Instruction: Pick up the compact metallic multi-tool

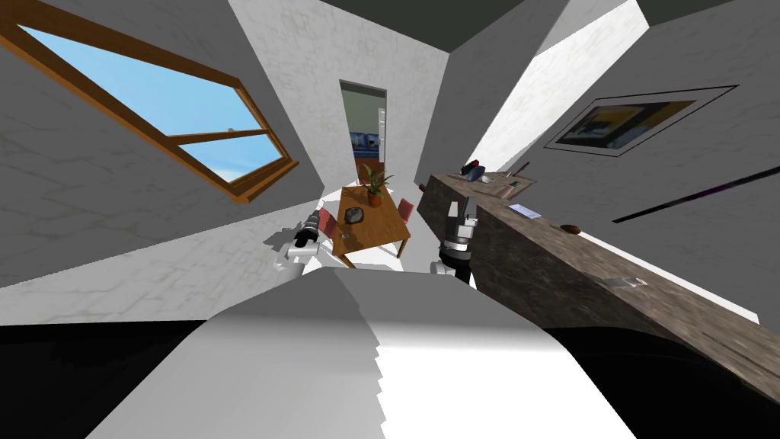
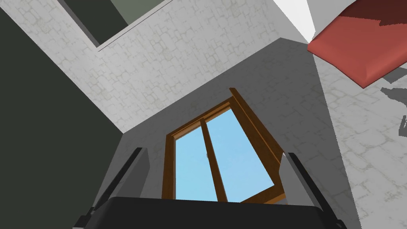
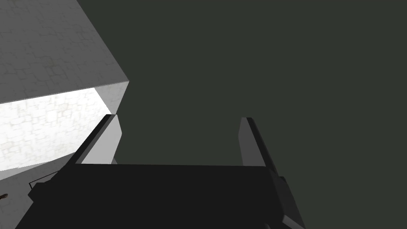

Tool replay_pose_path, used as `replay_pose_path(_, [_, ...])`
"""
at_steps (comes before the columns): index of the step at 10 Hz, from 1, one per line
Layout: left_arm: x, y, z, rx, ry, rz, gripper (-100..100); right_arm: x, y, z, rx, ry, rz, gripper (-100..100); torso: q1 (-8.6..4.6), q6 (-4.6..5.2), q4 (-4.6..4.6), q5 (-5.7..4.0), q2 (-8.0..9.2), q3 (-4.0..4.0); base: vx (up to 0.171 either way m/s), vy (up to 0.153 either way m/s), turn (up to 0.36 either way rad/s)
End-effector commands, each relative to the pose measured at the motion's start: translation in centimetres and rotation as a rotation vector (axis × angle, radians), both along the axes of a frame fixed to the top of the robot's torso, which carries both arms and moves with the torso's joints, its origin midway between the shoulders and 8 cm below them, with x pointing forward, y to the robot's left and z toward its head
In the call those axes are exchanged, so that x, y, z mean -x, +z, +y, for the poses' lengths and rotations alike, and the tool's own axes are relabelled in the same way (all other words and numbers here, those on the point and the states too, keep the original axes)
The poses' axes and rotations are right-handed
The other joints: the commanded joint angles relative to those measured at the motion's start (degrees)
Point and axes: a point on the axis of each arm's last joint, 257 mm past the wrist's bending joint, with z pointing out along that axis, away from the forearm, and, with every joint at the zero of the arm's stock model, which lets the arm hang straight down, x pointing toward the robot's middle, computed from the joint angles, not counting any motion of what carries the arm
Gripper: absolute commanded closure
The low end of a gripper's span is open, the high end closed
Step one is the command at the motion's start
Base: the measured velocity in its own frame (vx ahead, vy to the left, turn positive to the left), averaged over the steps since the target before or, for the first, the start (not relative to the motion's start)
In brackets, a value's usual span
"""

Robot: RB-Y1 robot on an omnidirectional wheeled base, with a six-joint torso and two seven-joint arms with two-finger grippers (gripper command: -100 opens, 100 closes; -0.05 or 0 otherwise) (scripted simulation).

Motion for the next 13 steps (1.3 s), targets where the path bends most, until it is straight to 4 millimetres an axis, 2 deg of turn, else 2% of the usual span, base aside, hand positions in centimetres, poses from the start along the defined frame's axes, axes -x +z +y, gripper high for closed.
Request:
replay_pose_path(1, [0.4,-1.7,1.0,0.019,0.029,0.043,-100,0.0,0.0,0.0,0.0,0.0,0.0,0,0.0,0.0,0.0,0.0,0.0,0.0,0.002,-0.03,-0.068])
replay_pose_path(2, [0.6,-3.0,2.3,0.042,0.068,0.083,-100,0.0,0.0,0.0,0.0,0.0,0.0,0,0.01,-0.03,0.0,0.0,-0.01,0.0,0.007,-0.045,-0.115])
replay_pose_path(3, [0.9,-3.8,2.5,0.047,0.073,0.098,-100,0.0,0.0,0.0,0.0,0.0,0.0,0,-0.02,-0.01,-0.01,0.0,-0.02,-0.01,0.011,-0.036,-0.054])
replay_pose_path(4, [1.2,-5.2,3.7,0.073,0.112,0.138,-100,0.0,0.0,0.0,0.0,0.0,0.0,0,-0.01,-0.04,-0.01,0.0,-0.02,-0.01,0.015,-0.038,-0.103])
replay_pose_path(5, [1.4,-5.7,3.8,0.077,0.117,0.15,-100,0.0,0.0,0.0,0.0,0.0,0.0,0,-0.02,-0.02,-0.01,0.0,-0.03,-0.02,0.006,-0.03,-0.05])
replay_pose_path(6, [1.5,-6.4,4.7,0.102,0.151,0.179,-100,0.0,0.0,0.0,0.0,0.0,0.0,0,0.01,-0.03,-0.01,0.0,-0.02,-0.01,0.012,-0.039,-0.091])
replay_pose_path(8, [2.2,-7.9,4.9,0.111,0.161,0.207,-100,0.0,0.0,0.0,0.0,0.0,0.0,0,0.01,-0.04,-0.01,0.0,-0.02,-0.02,0.006,-0.023,-0.023])
replay_pose_path(9, [2.5,-8.9,5.7,0.14,0.197,0.242,-100,0.0,0.0,0.0,0.0,0.0,0.0,0,0.06,-0.05,0.0,0.01,0.0,0.0,0.01,-0.03,-0.099])
replay_pose_path(12, [3.9,-11.7,6.6,0.182,0.244,0.311,-100,0.0,0.0,0.0,0.0,0.0,0.0,0,-0.01,-0.02,-0.01,0.0,-0.05,-0.02,0.014,-0.032,-0.056])
replay_pose_path(13, [3.9,-11.9,6.6,0.183,0.245,0.314,-100,0.0,0.0,0.0,0.0,0.0,0.0,0,0.0,-0.04,-0.01,0.0,-0.03,-0.02,0.006,-0.016,0.004])
